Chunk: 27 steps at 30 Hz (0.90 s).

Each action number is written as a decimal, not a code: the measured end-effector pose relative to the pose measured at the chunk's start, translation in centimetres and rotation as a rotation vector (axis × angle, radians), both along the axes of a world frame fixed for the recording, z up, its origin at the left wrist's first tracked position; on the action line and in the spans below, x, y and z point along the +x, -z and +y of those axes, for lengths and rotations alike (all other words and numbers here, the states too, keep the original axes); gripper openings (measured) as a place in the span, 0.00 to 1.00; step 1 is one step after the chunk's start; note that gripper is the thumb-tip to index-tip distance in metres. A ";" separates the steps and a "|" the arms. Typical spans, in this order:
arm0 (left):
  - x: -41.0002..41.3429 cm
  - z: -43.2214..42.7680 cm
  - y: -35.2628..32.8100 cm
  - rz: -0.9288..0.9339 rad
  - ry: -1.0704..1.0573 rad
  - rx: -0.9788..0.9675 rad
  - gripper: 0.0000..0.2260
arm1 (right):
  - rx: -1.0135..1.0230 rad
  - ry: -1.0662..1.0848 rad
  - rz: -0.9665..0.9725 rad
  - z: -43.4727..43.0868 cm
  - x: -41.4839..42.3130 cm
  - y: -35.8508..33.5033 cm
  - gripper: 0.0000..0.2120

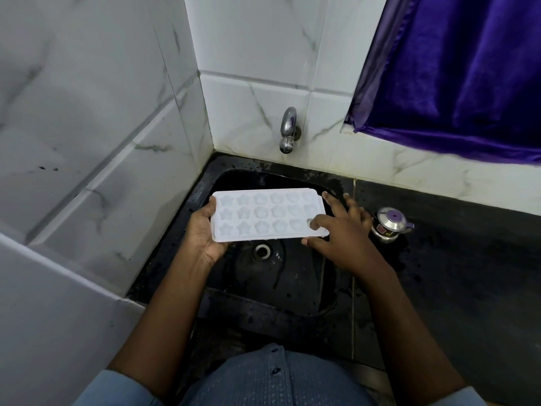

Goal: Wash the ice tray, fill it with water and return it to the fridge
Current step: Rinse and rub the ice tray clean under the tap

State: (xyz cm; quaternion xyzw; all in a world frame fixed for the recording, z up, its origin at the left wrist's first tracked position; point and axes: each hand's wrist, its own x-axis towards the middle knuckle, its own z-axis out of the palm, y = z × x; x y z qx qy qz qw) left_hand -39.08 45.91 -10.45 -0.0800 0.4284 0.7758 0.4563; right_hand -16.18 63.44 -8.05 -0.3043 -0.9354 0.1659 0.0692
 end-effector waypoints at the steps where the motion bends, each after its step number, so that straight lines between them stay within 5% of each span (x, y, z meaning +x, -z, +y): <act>1: 0.0 0.0 -0.1 0.000 -0.003 0.001 0.20 | -0.008 0.007 0.011 0.0 0.1 0.0 0.15; 10: 0.1 0.2 0.3 0.091 0.031 -0.008 0.24 | -0.307 0.244 0.280 3.3 -1.3 0.2 0.30; 14: 0.0 0.4 0.7 0.090 0.022 -0.008 0.24 | -0.443 0.249 0.154 5.3 -3.2 1.3 0.20; 18: -0.6 0.6 1.0 0.086 0.025 -0.009 0.24 | -0.703 0.248 0.209 6.1 -5.0 2.2 0.23; 21: -1.1 0.9 0.9 0.093 0.056 -0.006 0.24 | -0.759 0.254 0.294 6.8 -6.2 2.4 0.13; 27: -3.0 2.1 -0.4 0.407 0.076 -0.206 0.21 | -0.724 0.238 0.378 7.7 -8.0 1.6 0.12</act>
